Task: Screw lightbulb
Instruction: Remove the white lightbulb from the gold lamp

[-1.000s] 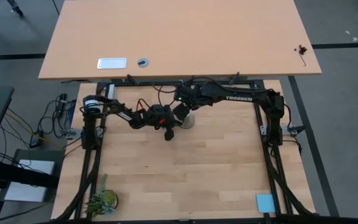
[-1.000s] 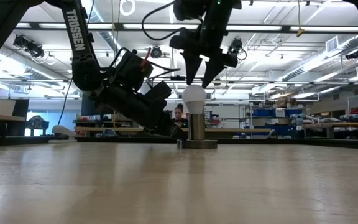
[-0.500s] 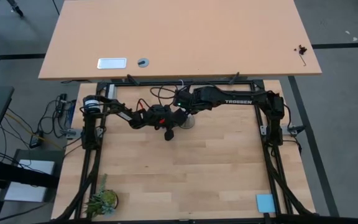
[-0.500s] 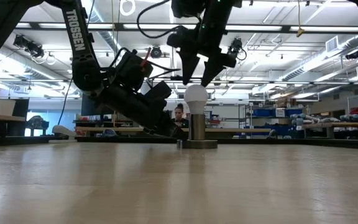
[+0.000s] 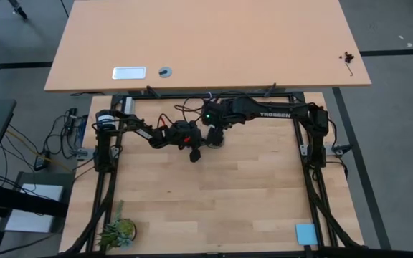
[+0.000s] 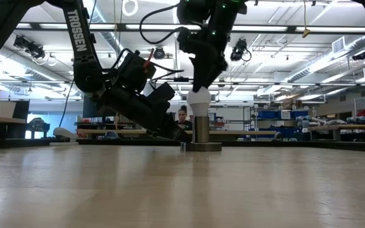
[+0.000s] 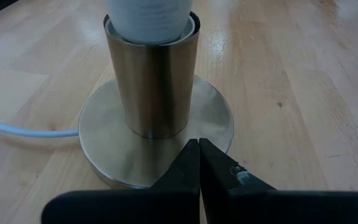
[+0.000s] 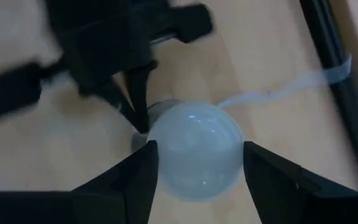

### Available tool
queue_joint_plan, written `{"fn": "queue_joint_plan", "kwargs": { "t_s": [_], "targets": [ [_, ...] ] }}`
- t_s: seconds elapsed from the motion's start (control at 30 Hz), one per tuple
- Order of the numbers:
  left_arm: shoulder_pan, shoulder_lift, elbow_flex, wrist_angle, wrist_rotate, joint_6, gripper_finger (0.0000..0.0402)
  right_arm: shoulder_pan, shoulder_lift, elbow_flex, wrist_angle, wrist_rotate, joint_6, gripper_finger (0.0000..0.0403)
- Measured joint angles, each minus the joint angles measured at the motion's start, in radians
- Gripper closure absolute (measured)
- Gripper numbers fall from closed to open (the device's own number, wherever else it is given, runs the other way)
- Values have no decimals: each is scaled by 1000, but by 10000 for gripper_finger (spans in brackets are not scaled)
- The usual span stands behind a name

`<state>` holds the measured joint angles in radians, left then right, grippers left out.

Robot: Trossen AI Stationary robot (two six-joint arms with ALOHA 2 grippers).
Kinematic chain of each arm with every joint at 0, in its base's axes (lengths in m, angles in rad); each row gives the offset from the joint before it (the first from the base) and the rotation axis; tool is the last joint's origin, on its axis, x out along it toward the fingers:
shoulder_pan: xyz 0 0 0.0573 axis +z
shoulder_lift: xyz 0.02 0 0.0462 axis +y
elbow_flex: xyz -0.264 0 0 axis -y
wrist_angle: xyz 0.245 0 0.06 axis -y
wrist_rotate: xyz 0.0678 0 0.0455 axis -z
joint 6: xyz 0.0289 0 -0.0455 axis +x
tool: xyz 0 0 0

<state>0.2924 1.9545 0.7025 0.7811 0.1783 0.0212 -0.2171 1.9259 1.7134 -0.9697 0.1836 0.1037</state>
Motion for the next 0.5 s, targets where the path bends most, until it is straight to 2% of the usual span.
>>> {"fn": "queue_joint_plan", "kwargs": {
  "t_s": [0.1, 0.2, 0.5],
  "targets": [
    [0, 0, 0, 1, 0, 0, 401, 1, 0, 1, 12, -5, -255, 174],
    [0, 0, 0, 1, 0, 0, 401, 1, -1, 5, 11, -5, -296, 174],
    [0, 0, 0, 1, 0, 0, 401, 12, 6, 111, -82, 14, 102, 174]
  ]
}}
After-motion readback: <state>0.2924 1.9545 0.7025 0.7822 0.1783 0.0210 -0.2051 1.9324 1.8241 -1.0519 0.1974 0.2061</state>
